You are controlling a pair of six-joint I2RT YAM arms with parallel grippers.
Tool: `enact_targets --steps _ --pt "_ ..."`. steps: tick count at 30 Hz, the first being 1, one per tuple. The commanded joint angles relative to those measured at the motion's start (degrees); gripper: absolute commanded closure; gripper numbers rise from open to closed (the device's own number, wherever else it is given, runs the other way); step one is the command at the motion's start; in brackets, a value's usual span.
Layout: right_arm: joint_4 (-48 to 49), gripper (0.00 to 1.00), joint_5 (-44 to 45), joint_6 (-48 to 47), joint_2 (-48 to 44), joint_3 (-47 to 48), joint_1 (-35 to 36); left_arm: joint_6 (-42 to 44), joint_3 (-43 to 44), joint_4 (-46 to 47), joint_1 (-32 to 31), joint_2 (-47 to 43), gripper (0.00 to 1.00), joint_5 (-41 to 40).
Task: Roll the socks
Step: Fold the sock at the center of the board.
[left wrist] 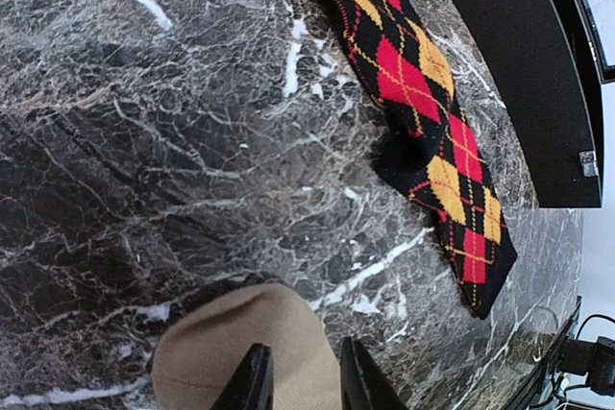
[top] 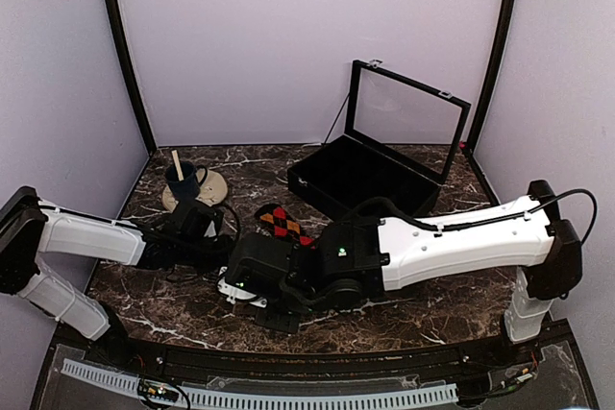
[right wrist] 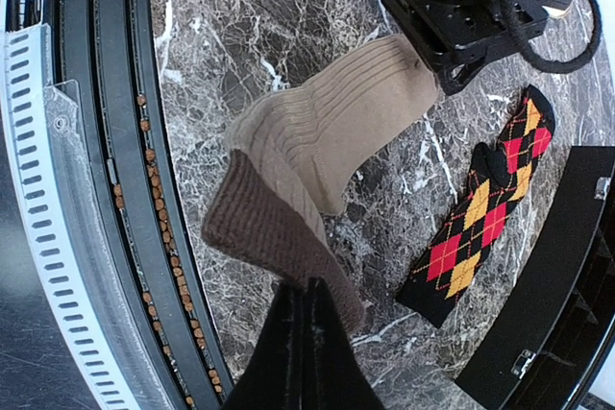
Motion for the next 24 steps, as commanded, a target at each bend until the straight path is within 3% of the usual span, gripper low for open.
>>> enact_targets --steps 1,15,24 --pt "-1.26 1.0 0.6 -0.25 -2.07 2.08 0.76 1.23 -0.6 -1.49 0.69 1.15 0.74 -0.51" --pt "-2.2 1.0 2.52 -2.53 -1.77 3.43 0.46 0.42 -1.79 0.5 1.49 6.9 0.79 2.83" --pt "-0.08 1.0 4.14 -7.74 1.56 8.1 -3.36 -0.37 -2.21 1.01 1.69 8.1 0.81 4.13"
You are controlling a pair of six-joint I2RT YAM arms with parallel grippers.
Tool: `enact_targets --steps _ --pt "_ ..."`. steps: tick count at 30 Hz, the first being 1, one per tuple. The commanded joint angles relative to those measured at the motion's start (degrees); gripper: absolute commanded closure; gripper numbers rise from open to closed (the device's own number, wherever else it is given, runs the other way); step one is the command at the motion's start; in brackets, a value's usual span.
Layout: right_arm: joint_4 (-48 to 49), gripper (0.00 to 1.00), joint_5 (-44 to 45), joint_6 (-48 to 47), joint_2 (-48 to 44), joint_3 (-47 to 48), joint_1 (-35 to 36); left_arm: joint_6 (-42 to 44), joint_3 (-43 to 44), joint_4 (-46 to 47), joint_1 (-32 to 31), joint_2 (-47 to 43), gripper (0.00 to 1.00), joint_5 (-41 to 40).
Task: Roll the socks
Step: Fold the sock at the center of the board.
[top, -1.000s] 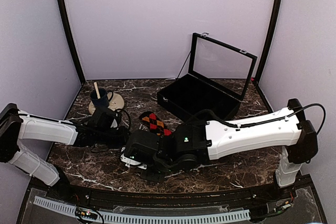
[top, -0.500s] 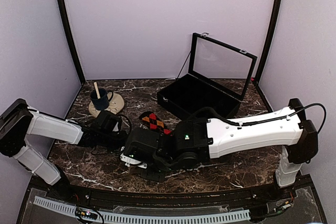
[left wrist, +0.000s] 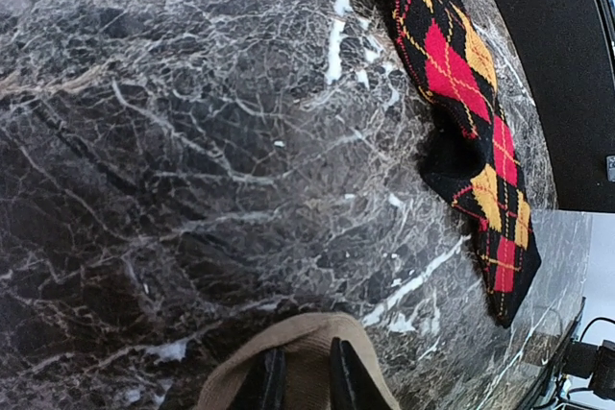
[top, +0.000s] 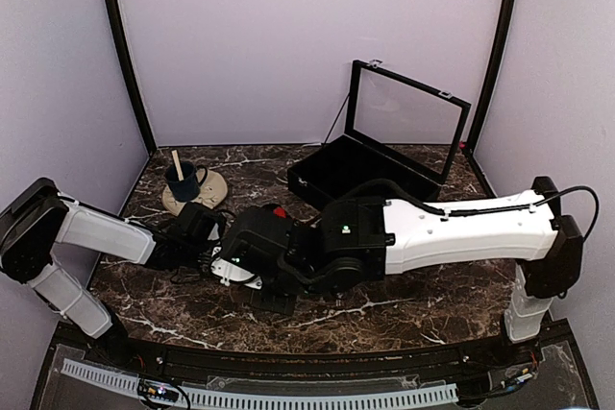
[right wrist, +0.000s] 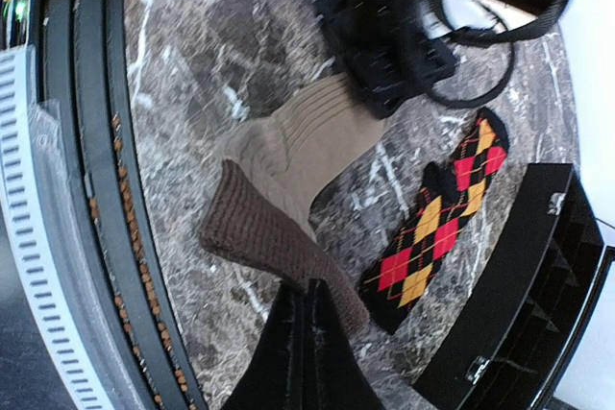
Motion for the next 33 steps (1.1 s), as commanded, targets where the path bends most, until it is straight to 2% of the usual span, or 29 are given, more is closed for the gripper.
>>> enact_targets --steps 1,33 --pt "2.69 1.0 1.85 -3.64 1.82 3.21 -2.42 -0.56 -1.97 -2.93 0.25 1.76 0.81 1.53" --pt "14.35 1.0 -4.97 -10.86 8.19 -1.72 -10.27 -3.73 -5.49 -2.31 1.27 -1.33 0.81 1.9"
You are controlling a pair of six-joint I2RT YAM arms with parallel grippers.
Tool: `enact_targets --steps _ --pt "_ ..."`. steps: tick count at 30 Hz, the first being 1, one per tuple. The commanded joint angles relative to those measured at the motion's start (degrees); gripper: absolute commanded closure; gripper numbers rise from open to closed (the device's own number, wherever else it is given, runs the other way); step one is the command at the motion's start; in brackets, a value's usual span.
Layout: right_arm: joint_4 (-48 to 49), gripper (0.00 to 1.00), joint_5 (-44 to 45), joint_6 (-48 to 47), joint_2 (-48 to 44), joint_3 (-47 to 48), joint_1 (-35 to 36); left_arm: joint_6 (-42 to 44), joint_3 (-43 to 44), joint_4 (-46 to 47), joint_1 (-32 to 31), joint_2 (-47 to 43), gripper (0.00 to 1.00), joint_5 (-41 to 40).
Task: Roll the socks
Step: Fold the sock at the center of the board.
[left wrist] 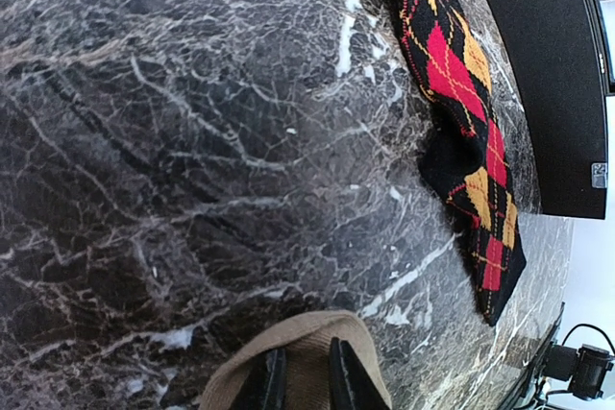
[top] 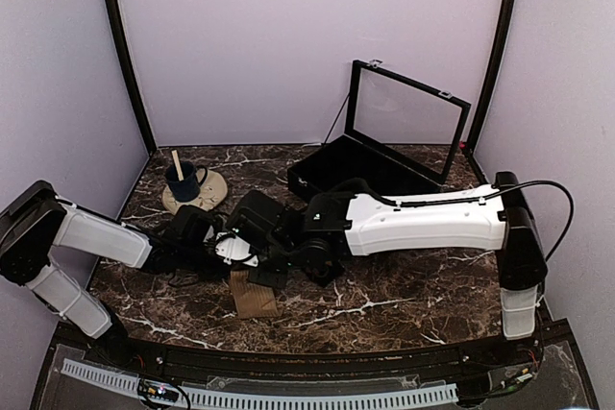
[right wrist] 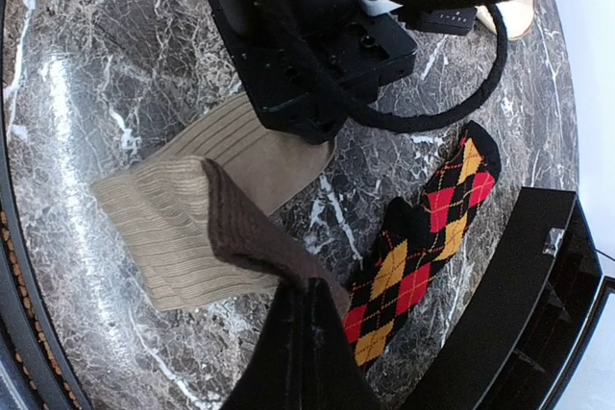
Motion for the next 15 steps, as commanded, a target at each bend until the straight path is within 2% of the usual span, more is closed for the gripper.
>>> enact_targets --steps 1,15 --pt "4.21 1.0 -0.98 -1.37 1.5 -0.55 -1.14 -1.43 -2.98 -5.5 0.41 -0.56 0.81 0.06" --pt "9.8 1.0 -0.88 -3.14 5.21 -0.98 -3.4 -3.94 -4.49 -5.52 1.15 -1.35 0.81 -0.16"
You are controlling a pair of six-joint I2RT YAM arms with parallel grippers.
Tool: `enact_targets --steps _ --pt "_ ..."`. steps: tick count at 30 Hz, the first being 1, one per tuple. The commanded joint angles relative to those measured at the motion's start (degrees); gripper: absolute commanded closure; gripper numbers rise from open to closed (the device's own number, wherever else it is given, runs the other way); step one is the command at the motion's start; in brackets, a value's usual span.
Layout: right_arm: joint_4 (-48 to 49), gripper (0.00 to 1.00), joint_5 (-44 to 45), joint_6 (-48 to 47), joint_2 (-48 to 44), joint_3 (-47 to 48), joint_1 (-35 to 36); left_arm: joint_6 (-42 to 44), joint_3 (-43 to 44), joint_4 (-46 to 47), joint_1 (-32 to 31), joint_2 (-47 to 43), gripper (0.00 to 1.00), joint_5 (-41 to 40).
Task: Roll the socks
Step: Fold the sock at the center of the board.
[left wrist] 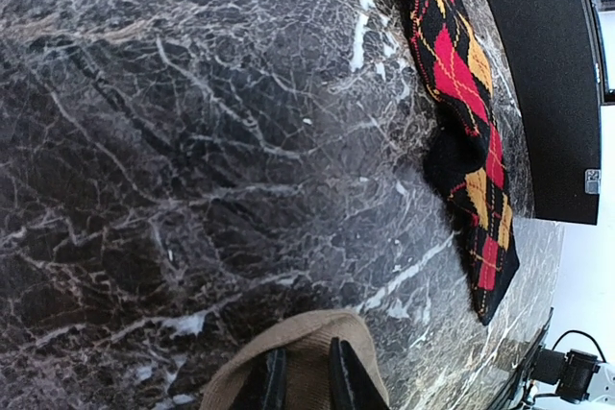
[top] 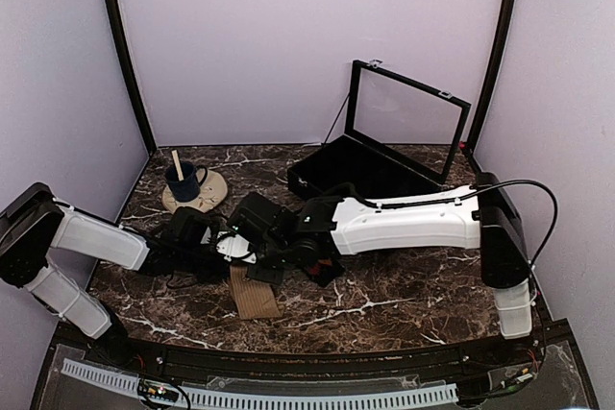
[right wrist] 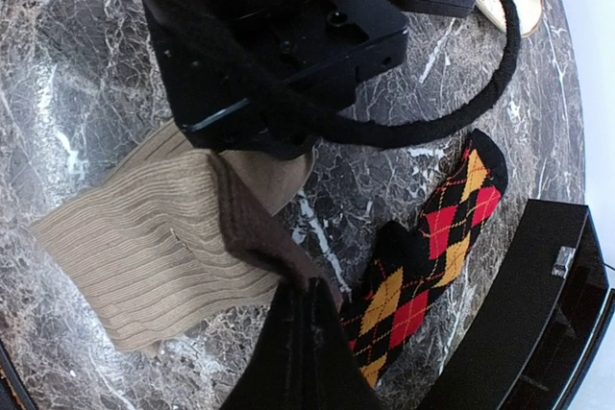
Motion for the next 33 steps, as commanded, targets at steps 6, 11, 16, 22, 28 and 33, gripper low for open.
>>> enact_targets --steps 6,11,16,22,28,33 --pt "7.38 1.0 1.25 -1.22 2.02 -1.49 -0.95 -6.72 -5.54 -4.29 1.08 -1.07 0.81 0.0" --pt "8.64 1.0 1.93 -1.5 3.12 -1.45 -1.21 -9.64 -7.7 -5.1 1.2 -3.87 0.82 -1.53" --pt "9.43 1.0 1.91 -1.84 4.3 -1.13 -1.41 -12.14 -9.82 -7.62 3.4 -8.08 0.81 -4.26" --pt "9.65 1.0 0.88 -1.56 5.82 0.02 -1.43 -15.23 -12.98 -7.07 4.82 -12.09 0.76 -5.49" --pt "9.53 1.0 0.06 -1.54 7.64 2.47 -1.41 -16.83 -14.62 -4.1 5.41 -12.2 0.63 -4.37" --pt "9.73 1.0 -0.04 -1.61 8.75 4.54 -1.42 -18.12 -15.94 -2.56 5.93 -13.63 0.58 -4.32"
